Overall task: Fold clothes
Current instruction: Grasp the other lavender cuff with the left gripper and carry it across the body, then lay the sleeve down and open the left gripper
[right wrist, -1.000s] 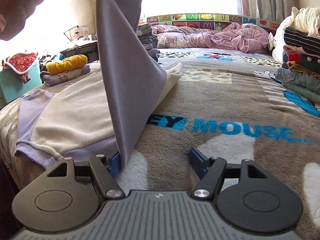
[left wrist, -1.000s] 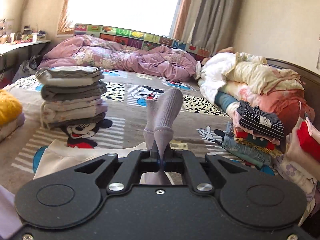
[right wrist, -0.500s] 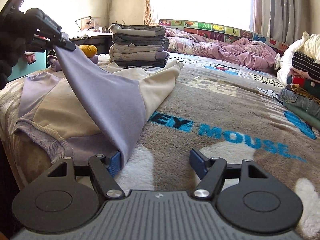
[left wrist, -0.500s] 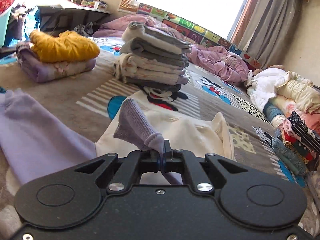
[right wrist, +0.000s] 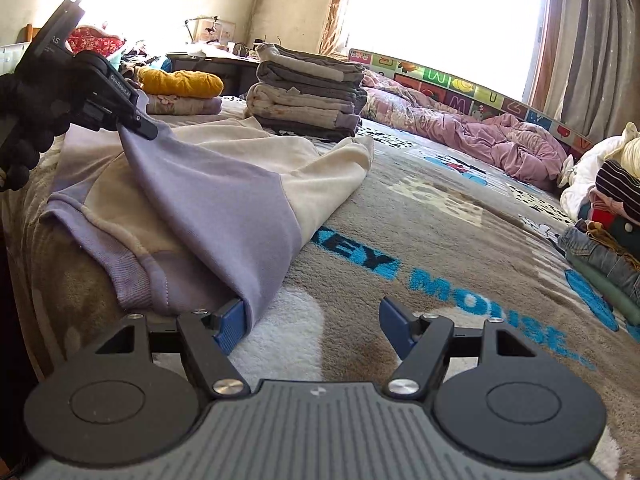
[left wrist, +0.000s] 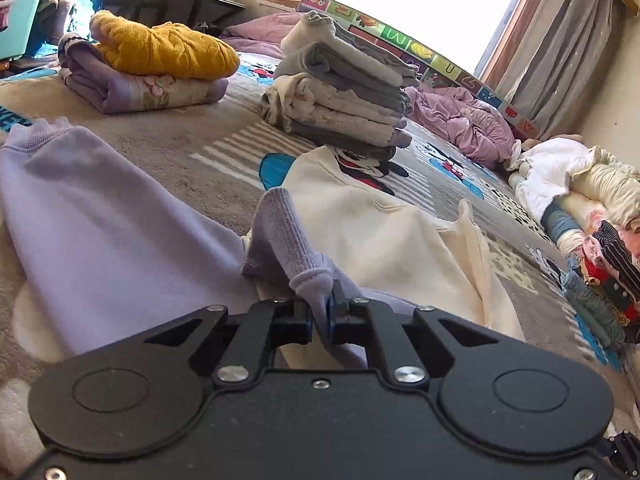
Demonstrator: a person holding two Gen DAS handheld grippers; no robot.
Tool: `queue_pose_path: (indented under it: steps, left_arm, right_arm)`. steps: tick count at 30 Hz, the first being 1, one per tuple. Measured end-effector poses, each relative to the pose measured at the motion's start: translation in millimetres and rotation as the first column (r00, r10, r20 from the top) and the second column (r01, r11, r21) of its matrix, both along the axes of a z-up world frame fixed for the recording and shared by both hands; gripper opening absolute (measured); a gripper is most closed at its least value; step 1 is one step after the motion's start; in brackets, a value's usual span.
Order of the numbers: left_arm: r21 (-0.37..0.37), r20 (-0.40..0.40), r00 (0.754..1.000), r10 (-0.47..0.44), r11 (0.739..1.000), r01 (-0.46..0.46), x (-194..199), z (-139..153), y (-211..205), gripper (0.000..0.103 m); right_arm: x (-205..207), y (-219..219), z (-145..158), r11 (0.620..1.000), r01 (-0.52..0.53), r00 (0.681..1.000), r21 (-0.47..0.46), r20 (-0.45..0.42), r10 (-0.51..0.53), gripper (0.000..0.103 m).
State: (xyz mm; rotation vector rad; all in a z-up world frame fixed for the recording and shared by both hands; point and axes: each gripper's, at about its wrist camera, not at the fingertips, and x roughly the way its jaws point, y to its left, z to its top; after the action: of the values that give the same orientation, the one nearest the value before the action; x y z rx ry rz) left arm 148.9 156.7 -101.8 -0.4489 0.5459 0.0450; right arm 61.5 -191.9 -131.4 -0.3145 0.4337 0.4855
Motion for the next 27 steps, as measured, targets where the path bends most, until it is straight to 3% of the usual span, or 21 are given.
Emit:
queue_pose_path:
  steps: [4, 7, 10, 13, 16, 20, 25, 27]
  left_arm:
    - [-0.002, -0.011, 1.000, -0.024, 1.000, 0.024, 4, 0, 3, 0.008]
    - [0.042, -0.020, 1.000, -0.010, 0.999, 0.010, -4, 3, 6, 0.042]
    - [0.062, -0.023, 0.999, 0.043, 0.997, -0.041, -22, 8, 17, 0.043]
    - [0.089, 0.049, 0.995, 0.090, 0.992, -0.094, -39, 23, 22, 0.043]
    - [0.124, 0.034, 0.999, -0.017, 0.992, 0.012, -14, 43, 0, 0.043]
    - [0.184, 0.027, 0.981, -0.193, 0.965, 0.185, 44, 65, -54, 0.043]
    - [0.243, -0.045, 0.939, -0.340, 0.908, 0.340, 135, 74, -124, 0.043]
    - [0.294, -0.099, 0.917, -0.386, 0.869, 0.397, 164, 68, -153, 0.043]
  right_arm:
    - [-7, 1, 5, 0.998, -0.064, 0.998, -0.020, 0.004, 0.064, 0.070]
    - [-12, -7, 16, 0.989, -0.148, 0.989, 0.007, -0.021, 0.148, 0.070]
    - [-11, -26, 32, 0.970, -0.198, 0.977, 0.144, -0.051, 0.207, 0.070]
    - [-4, -35, 42, 0.957, -0.185, 0.981, 0.224, -0.019, 0.194, 0.071]
    - [16, -22, 43, 0.952, -0.185, 0.982, 0.244, 0.000, 0.191, 0.072]
    - [45, 13, 38, 0.950, -0.221, 0.974, 0.219, 0.006, 0.225, 0.072]
    - [67, 42, 28, 0.957, -0.213, 0.974, 0.195, -0.038, 0.224, 0.072]
    - [68, 47, 24, 0.955, -0.234, 0.968, 0.183, -0.052, 0.247, 0.072]
